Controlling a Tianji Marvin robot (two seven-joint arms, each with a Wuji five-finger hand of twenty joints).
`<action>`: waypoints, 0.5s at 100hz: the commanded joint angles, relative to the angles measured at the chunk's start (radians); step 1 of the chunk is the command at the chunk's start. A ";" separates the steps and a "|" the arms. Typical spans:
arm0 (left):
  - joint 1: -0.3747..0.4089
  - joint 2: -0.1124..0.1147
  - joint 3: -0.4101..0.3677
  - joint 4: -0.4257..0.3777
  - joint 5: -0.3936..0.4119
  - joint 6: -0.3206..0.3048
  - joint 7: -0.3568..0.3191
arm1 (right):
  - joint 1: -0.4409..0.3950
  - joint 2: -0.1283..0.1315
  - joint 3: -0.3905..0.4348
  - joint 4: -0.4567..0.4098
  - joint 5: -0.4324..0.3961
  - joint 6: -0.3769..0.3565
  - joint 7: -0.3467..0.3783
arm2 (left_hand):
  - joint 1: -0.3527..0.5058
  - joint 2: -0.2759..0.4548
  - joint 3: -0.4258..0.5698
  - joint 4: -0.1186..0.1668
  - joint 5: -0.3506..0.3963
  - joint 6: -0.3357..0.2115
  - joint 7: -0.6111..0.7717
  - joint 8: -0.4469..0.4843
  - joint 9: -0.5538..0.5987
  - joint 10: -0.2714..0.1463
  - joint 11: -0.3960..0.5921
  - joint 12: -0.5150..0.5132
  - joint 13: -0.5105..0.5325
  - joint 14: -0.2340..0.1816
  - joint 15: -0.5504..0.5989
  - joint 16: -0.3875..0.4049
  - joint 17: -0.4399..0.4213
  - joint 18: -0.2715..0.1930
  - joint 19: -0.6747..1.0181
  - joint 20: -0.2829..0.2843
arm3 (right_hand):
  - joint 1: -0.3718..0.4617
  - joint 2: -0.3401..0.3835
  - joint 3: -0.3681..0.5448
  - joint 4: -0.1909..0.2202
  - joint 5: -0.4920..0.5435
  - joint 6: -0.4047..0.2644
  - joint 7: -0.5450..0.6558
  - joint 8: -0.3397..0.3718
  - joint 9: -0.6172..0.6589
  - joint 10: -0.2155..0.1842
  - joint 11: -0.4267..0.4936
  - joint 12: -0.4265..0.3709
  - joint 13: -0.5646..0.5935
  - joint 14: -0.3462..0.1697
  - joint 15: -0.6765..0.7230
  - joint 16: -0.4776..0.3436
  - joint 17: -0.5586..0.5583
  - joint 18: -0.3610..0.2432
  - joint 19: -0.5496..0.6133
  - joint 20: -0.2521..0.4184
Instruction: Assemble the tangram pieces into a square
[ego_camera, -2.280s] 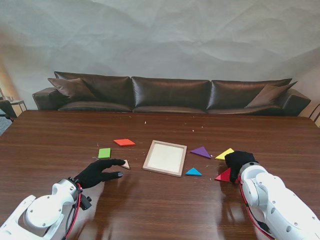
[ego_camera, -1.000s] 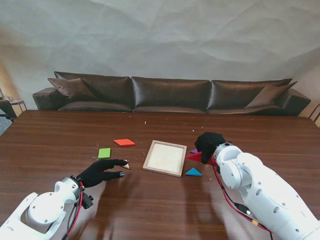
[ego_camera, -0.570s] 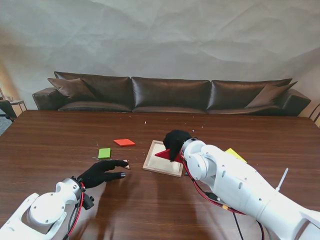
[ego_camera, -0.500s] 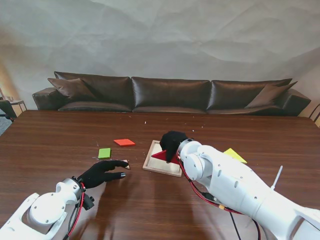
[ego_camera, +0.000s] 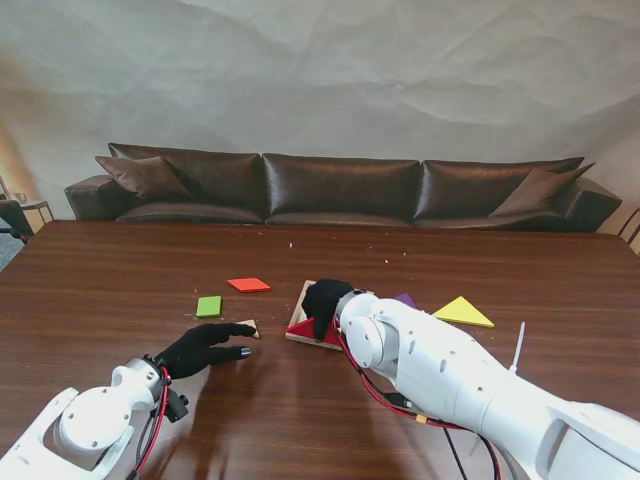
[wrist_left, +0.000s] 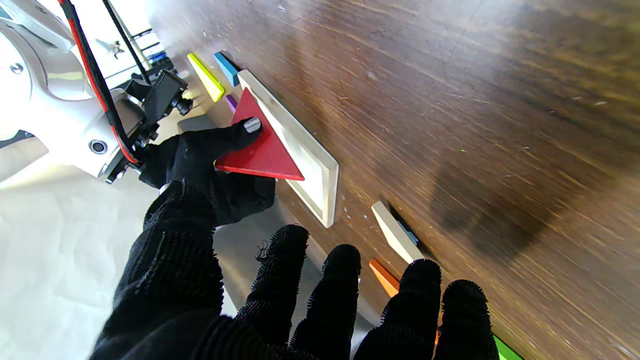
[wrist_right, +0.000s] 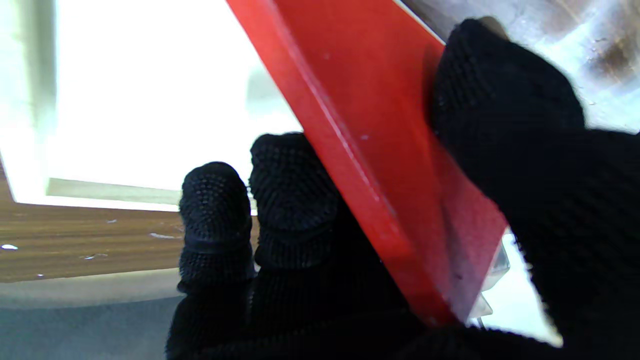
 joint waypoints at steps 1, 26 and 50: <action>0.005 -0.002 0.000 -0.004 -0.002 0.006 -0.020 | 0.001 -0.005 -0.002 0.011 -0.003 -0.001 0.015 | 0.009 0.028 -0.019 0.036 0.017 -0.002 0.003 0.003 0.017 -0.010 0.002 0.003 0.007 0.005 0.006 0.010 -0.009 0.005 -0.022 0.016 | 0.047 0.038 0.031 0.017 0.001 -0.026 0.022 0.027 0.082 0.055 -0.013 0.018 -0.016 -0.067 -0.001 -0.003 0.304 0.018 -0.004 0.014; 0.002 -0.001 0.005 0.000 -0.005 0.008 -0.024 | 0.017 -0.013 -0.018 0.043 0.001 0.001 0.023 | 0.009 0.028 -0.020 0.035 0.018 -0.002 0.003 0.003 0.017 -0.011 0.001 0.003 0.008 0.005 0.007 0.011 -0.006 0.006 -0.021 0.017 | 0.051 0.052 0.030 0.022 -0.016 -0.025 0.017 0.029 0.069 0.058 -0.025 0.025 -0.015 -0.060 -0.011 -0.006 0.300 0.027 -0.017 0.015; 0.002 -0.001 0.006 0.003 -0.006 0.009 -0.023 | 0.029 -0.033 -0.038 0.101 0.004 -0.035 0.004 | 0.011 0.027 -0.020 0.036 0.018 -0.001 0.003 0.003 0.017 -0.008 0.001 0.003 0.011 0.007 0.008 0.011 -0.004 0.007 -0.020 0.018 | 0.051 0.062 0.027 0.024 -0.038 -0.034 0.009 0.025 0.047 0.050 -0.038 0.030 -0.017 -0.048 -0.018 -0.009 0.294 0.033 -0.030 0.015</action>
